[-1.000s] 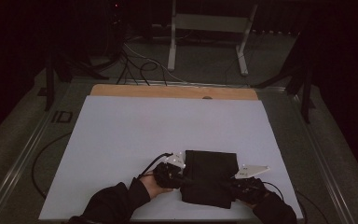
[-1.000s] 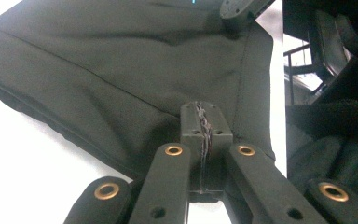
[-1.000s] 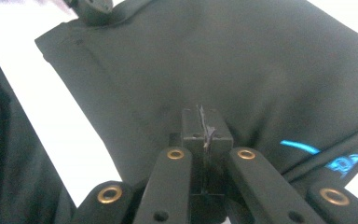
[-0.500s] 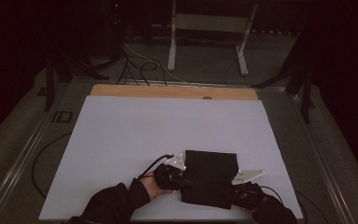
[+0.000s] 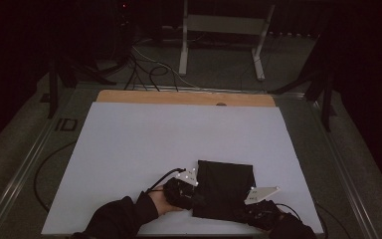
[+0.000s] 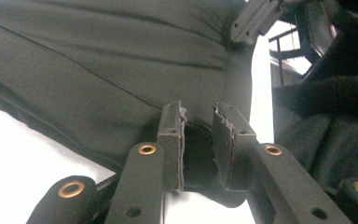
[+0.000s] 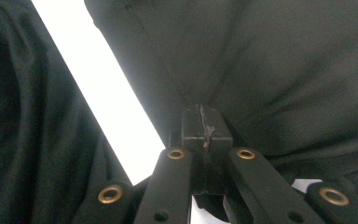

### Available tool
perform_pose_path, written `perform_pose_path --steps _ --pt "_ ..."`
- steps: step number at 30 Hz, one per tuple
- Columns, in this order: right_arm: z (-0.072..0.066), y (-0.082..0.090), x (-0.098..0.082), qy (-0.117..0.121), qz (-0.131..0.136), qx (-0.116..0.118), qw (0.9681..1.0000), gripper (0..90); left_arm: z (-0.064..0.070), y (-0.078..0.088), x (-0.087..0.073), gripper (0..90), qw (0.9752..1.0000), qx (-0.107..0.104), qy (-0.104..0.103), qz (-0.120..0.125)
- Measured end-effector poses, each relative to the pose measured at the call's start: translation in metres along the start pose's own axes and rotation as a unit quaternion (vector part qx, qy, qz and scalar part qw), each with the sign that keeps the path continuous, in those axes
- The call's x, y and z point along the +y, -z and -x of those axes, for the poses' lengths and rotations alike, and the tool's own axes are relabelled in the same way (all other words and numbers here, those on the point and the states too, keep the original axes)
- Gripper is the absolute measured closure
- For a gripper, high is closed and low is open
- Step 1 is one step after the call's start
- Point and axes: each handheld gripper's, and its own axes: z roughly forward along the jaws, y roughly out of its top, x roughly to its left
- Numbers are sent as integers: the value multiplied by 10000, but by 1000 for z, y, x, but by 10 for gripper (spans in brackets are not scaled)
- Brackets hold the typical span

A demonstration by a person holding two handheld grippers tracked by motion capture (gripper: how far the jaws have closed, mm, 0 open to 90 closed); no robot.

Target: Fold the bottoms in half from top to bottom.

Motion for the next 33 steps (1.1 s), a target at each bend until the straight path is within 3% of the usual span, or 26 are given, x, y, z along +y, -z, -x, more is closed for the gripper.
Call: perform_pose_path --steps 9,14,15,16,18,21,27,31,33 --pt "1 -1 0 -53 12 53 10000 900 1 -1 -1 720 10000 -43 -33 -42" --pt "2 2 1 -98 168 50 9998 858 3 0 0 560 9998 -125 -148 86" --pt "3 4 1 -81 237 48 9997 823 4 2 2 560 9995 -200 -117 213" --pt "4 7 3 -98 377 -28 9992 710 4 2 2 493 9993 -205 -135 266" --pt "4 8 4 -64 451 -149 9989 605 5 3 3 450 9990 -282 -165 303" --pt "3 10 6 -20 547 -178 9983 489 7 4 4 391 9989 -244 -171 357" --pt "7 15 12 -177 721 -137 9971 306 7 7 9 171 9988 -60 -70 486" --pt "10 19 15 -299 853 -127 9958 212 2 12 9 6 9979 -78 113 632" --pt "12 20 16 -281 918 -105 9953 170 0 15 10 0 9973 47 152 718"
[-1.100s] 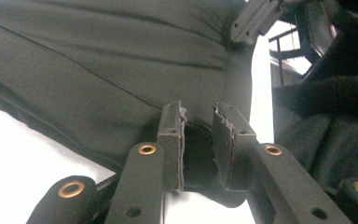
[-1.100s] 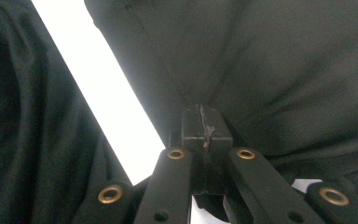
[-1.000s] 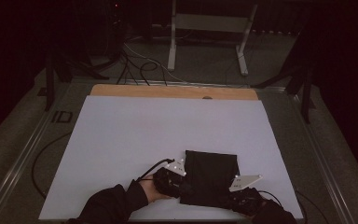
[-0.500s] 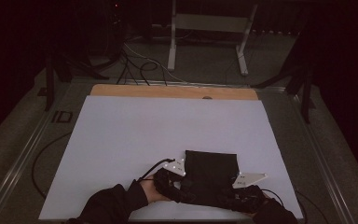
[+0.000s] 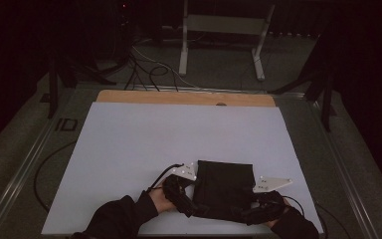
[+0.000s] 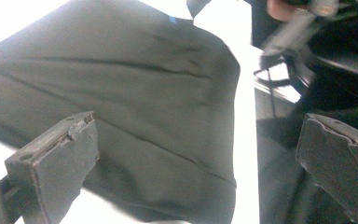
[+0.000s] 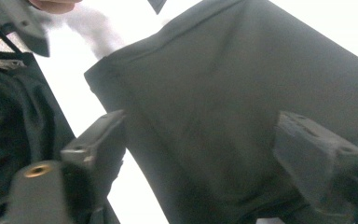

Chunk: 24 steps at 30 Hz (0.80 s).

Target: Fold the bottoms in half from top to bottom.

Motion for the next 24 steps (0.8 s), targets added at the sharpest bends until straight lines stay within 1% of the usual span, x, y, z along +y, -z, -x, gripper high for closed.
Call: perform_pose_path --steps 1,2,3,6,7,8,9,10,12,13,14,15,16,17,18,20,23,24 --pt "1 0 1 -35 -16 7 10000 159 -1 2 1 0 10000 63 7 8" --pt "2 0 2 -68 -18 -38 10000 145 -2 3 2 0 9999 104 27 38" --pt "3 1 3 -23 16 -130 9999 145 -2 4 2 0 9999 150 30 44" --pt "5 3 7 -100 116 -188 9997 137 -2 5 4 0 9995 322 53 32" --pt "6 3 9 -82 131 -230 9996 132 -2 5 5 0 9992 396 63 46" --pt "7 4 10 -33 181 -258 9995 127 -3 6 6 0 9992 391 63 58" --pt "8 5 11 -50 219 -290 9993 125 -3 6 6 0 9992 385 63 68" --pt "9 6 13 -78 244 -324 9991 122 -4 7 7 0 9990 447 57 55" --pt "11 8 16 -150 318 -423 9985 121 -6 8 8 0 9990 425 85 99" --pt "12 9 17 -170 360 -472 9981 121 -7 9 9 0 9987 485 102 79" --pt "13 10 19 -197 379 -459 9980 120 -7 9 10 0 9984 543 108 102" --pt "15 11 20 -197 398 -499 9978 120 -9 10 11 0 9983 559 117 107" --pt "16 11 21 -166 411 -547 9975 120 -9 11 11 0 9981 590 152 115" --pt "16 12 23 -195 412 -574 9973 117 -10 11 12 0 9975 658 205 150" --pt "18 13 25 -185 427 -651 9968 117 -11 12 13 0 9971 699 247 159" --pt "20 13 29 -208 469 -721 9961 114 -12 12 15 0 9961 816 287 155" --pt "24 15 35 -186 494 -917 9944 110 -14 13 18 0 9951 931 289 148" --pt "25 16 36 -259 532 -969 9935 110 -14 13 19 0 9945 979 317 177"
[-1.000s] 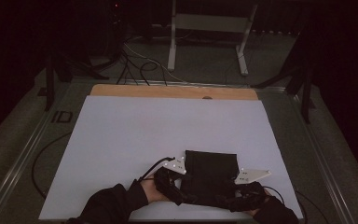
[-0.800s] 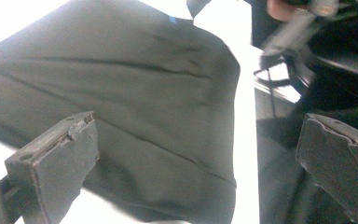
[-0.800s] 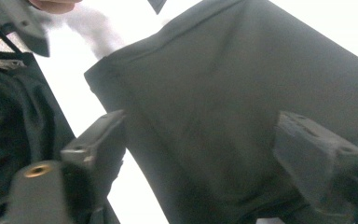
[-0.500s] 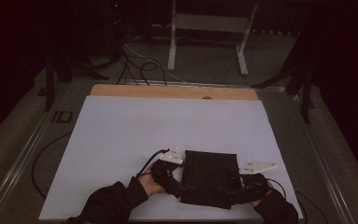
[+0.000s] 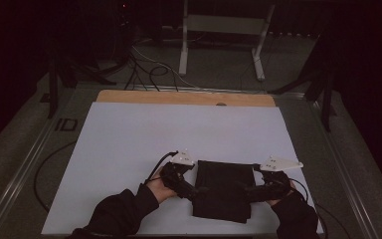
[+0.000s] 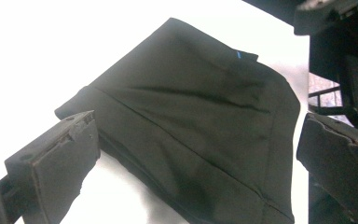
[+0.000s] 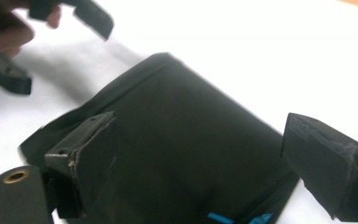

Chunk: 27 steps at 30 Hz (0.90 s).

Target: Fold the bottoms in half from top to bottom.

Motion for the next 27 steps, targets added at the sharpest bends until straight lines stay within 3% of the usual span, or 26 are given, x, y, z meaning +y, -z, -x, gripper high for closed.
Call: perform_pose_path --steps 7,12,20,27 --pt "7 -4 9 -74 13 -534 9985 109 -5 0 6 0 9992 350 196 92" --pt "13 -11 7 -168 -25 -660 9977 109 -9 -2 8 0 9982 477 344 137" --pt "20 -24 -5 -297 -162 -876 9956 109 -12 -14 8 0 9979 445 457 76" --pt "25 -30 -13 -457 -237 -929 9943 107 -17 -23 3 0 9974 432 576 17"
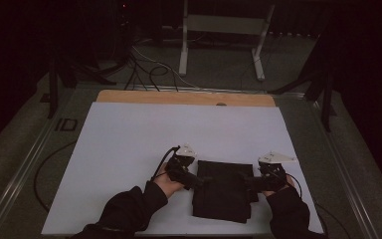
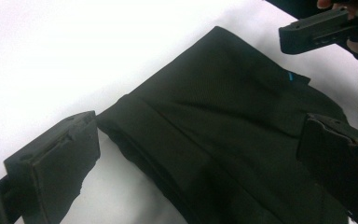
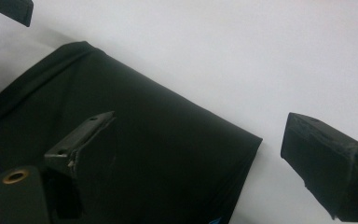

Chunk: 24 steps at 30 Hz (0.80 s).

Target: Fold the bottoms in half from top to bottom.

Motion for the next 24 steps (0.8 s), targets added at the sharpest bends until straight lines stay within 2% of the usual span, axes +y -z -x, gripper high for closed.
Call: perform_pose_path --steps 5,9,10,14,19,24 --pt "1 -2 -4 -26 -84 -4 10000 106 -5 -6 -3 0 9999 -48 131 -91" --pt "2 -4 -7 -15 -138 -12 9999 106 -9 -11 -5 0 9997 -10 167 -161" --pt "2 -4 -7 -21 -161 -30 9999 106 -12 -14 -7 0 9995 -8 268 -185" --pt "4 -5 -12 -118 -193 -24 9997 106 -16 -19 -10 0 9990 14 356 -262" --pt "5 -7 -17 -164 -262 0 9995 104 -16 -23 -12 0 9993 -59 298 -232" --pt "7 -9 -19 -211 -259 -91 9994 103 -19 -28 -13 0 9989 -105 379 -249"
